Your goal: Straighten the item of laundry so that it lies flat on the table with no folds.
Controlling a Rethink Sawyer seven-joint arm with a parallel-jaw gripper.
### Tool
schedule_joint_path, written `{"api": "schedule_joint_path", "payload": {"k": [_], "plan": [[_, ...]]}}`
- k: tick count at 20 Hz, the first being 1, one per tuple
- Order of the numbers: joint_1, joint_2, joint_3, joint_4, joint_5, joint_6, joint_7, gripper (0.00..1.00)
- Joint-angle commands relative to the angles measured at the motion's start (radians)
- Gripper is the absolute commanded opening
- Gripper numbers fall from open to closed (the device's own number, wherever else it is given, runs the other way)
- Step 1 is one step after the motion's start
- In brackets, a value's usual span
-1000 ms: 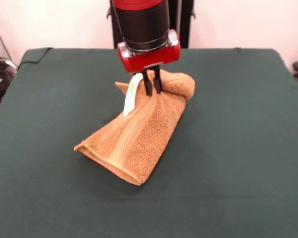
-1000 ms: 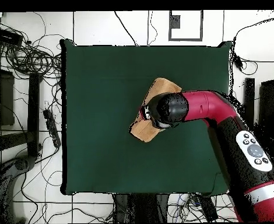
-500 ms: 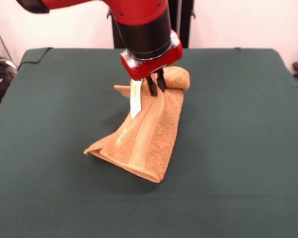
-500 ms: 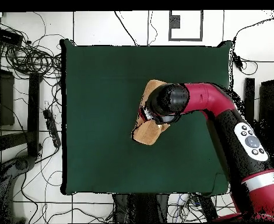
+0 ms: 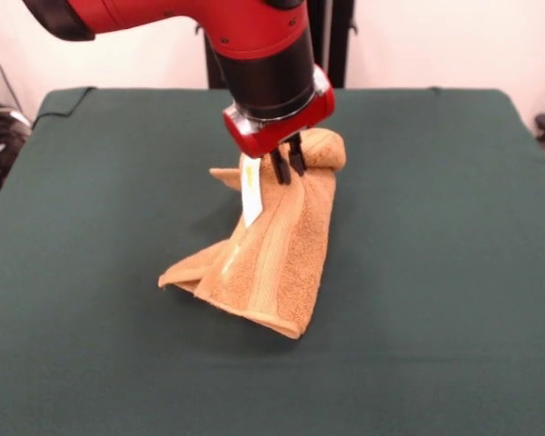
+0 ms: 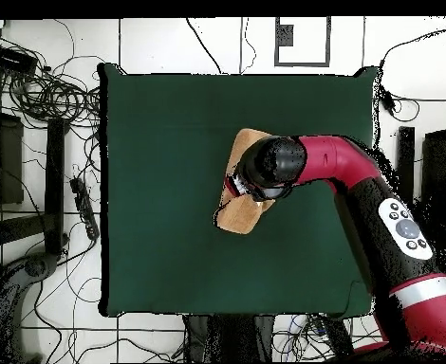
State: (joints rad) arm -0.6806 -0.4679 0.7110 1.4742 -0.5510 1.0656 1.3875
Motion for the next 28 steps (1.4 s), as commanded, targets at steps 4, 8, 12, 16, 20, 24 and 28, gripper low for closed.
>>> {"api": "schedule_joint_path", "payload": {"k": [4, 8, 12, 16, 20, 24, 28], "plan": [[0.051, 0.084, -0.016, 0.054, -0.018, -0.089, -0.029, 0.0], [0.046, 0.1, -0.018, 0.056, -0.02, -0.103, -0.04, 0.0], [0.04, 0.105, -0.017, 0.058, -0.019, -0.107, -0.049, 0.0], [0.038, 0.106, -0.018, 0.061, -0.021, -0.113, -0.048, 0.0], [0.035, 0.108, -0.018, 0.066, -0.025, -0.119, -0.048, 0.0], [0.037, 0.11, -0.02, 0.065, -0.029, -0.119, -0.051, 0.0], [0.044, 0.114, -0.023, 0.064, -0.029, -0.12, -0.04, 0.0]]}}
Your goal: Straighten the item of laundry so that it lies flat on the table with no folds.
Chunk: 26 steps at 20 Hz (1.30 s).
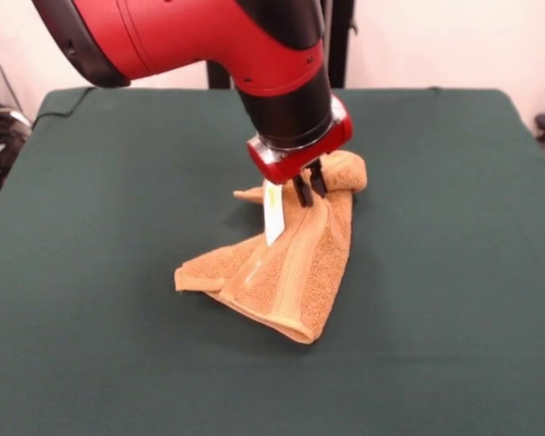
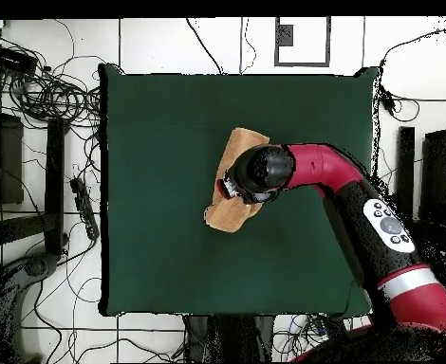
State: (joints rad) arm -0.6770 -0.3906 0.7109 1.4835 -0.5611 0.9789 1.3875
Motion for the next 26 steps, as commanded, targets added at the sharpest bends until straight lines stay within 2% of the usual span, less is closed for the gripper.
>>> {"api": "schedule_joint_path", "payload": {"k": [1, 5, 10, 11, 16, 20, 23, 26], "plan": [[0.043, 0.036, -0.024, 0.057, -0.018, -0.036, -0.035, 0.0], [0.058, 0.032, -0.03, 0.059, -0.013, -0.034, -0.007, 0.0], [0.122, -0.007, -0.071, 0.068, -0.008, -0.049, 0.12, 0.0], [0.137, -0.016, -0.081, 0.069, -0.007, -0.054, 0.149, 1.0], [0.196, -0.052, -0.139, 0.092, 0.007, -0.095, 0.257, 1.0], [0.243, -0.128, -0.2, 0.136, 0.046, -0.135, 0.363, 1.0], [0.311, -0.253, -0.274, 0.149, 0.091, -0.066, 0.451, 1.0], [0.434, -0.376, -0.411, 0.109, 0.109, 0.061, 0.593, 1.0]]}}
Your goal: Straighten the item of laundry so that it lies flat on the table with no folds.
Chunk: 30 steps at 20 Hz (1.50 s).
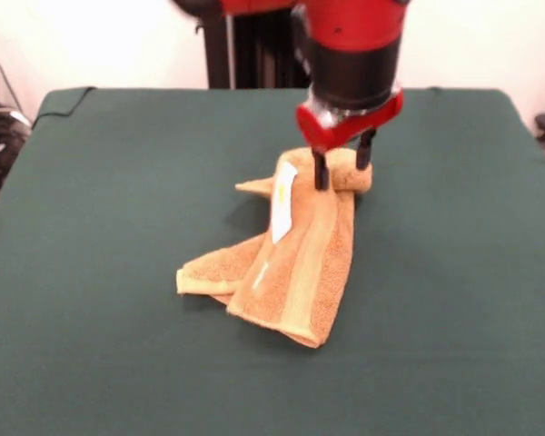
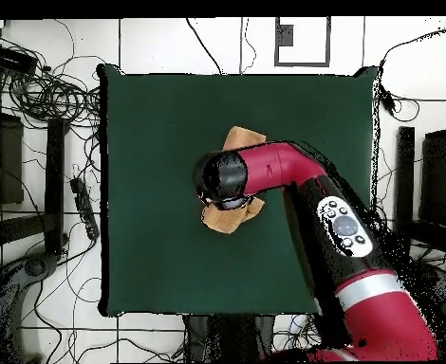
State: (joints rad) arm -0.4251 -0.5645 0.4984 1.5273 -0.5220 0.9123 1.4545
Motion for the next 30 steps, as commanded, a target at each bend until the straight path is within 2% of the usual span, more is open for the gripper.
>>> {"api": "schedule_joint_path", "payload": {"k": [1, 4, 6, 10, 15, 17, 22, 25, 30], "plan": [[0.225, -0.221, -0.245, 0.041, 0.067, 0.163, 0.581, 1.0], [0.314, -0.218, -0.343, -0.017, 0.099, 0.275, 0.713, 1.0], [0.336, -0.179, -0.369, -0.019, 0.133, 0.21, 0.782, 1.0], [0.363, -0.042, -0.416, -0.005, 0.174, 0.041, 0.909, 1.0], [0.412, 0.039, -0.494, 0.002, 0.197, -0.072, 1.097, 1.0], [0.404, 0.084, -0.489, 0.001, 0.183, -0.163, 1.094, 1.0], [0.333, 0.179, -0.412, 0.009, 0.146, -0.339, 0.977, 1.0], [0.297, 0.208, -0.376, 0.01, 0.148, -0.366, 0.912, 1.0], [0.277, 0.241, -0.361, -0.011, 0.174, -0.353, 0.883, 1.0]]}}
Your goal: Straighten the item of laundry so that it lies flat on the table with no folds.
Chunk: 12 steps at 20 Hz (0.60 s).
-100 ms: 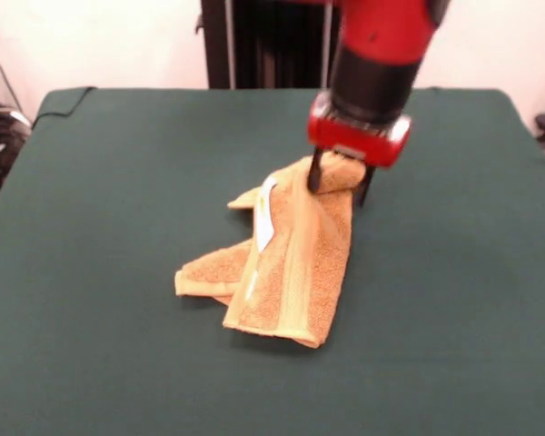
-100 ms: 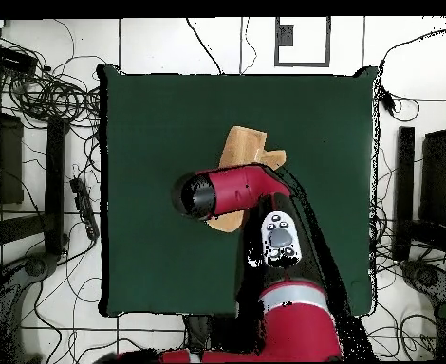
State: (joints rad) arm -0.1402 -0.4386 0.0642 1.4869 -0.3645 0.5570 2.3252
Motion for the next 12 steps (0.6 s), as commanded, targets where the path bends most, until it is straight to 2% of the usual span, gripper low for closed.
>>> {"api": "schedule_joint_path", "payload": {"k": [1, 5, 7, 12], "plan": [[-0.013, 0.124, 0.078, 0.025, 0.024, 0.009, 0.008, 1.0], [-0.021, 0.16, 0.09, 0.0, 0.048, 0.041, 0.009, 1.0], [0.008, 0.155, 0.069, -0.017, 0.053, 0.077, 0.02, 1.0], [0.045, 0.01, 0.044, 0.02, 0.085, 0.252, 0.018, 1.0]]}}
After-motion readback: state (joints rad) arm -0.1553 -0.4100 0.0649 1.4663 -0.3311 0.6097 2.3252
